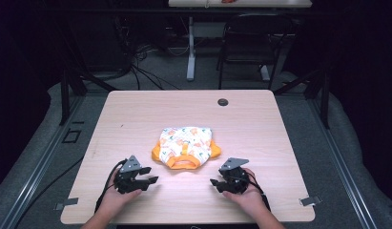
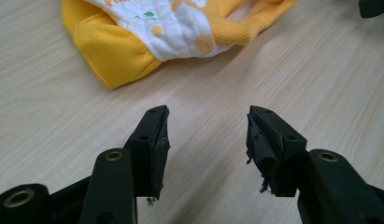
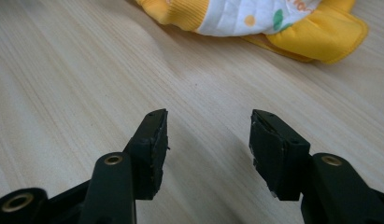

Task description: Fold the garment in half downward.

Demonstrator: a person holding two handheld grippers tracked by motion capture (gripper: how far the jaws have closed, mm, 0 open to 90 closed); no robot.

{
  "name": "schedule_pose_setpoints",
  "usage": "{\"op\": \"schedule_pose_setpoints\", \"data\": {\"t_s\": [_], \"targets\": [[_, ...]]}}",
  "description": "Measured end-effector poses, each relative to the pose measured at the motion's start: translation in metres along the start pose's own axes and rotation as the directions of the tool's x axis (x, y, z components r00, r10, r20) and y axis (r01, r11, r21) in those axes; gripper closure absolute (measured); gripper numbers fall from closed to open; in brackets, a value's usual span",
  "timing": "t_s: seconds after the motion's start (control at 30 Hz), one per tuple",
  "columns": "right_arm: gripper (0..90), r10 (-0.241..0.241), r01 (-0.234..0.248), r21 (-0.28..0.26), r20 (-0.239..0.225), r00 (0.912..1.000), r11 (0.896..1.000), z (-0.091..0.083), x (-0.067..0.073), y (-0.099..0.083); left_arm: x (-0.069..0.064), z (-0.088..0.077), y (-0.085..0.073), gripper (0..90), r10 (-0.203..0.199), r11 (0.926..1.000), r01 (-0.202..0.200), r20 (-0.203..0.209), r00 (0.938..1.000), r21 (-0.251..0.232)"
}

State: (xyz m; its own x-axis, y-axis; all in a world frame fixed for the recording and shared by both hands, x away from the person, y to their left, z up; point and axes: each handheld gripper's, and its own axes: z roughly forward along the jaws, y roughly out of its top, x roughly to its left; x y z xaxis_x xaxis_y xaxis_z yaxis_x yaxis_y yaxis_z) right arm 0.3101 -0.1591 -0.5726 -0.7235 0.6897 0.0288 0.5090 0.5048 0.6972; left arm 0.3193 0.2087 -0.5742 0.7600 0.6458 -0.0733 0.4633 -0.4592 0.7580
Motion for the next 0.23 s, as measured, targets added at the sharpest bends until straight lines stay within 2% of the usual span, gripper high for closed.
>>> {"op": "schedule_pose_setpoints", "data": {"t_s": [0.23], "targets": [[45.8,-0.04,0.04,0.002,-0.005,0.9992,0.999,0.0026,0.0065,0.0018,-0.0027,0.0018,0.0007,47.8,0.011,0.9999,-0.011,-0.003,0.9999,-0.003]]}}
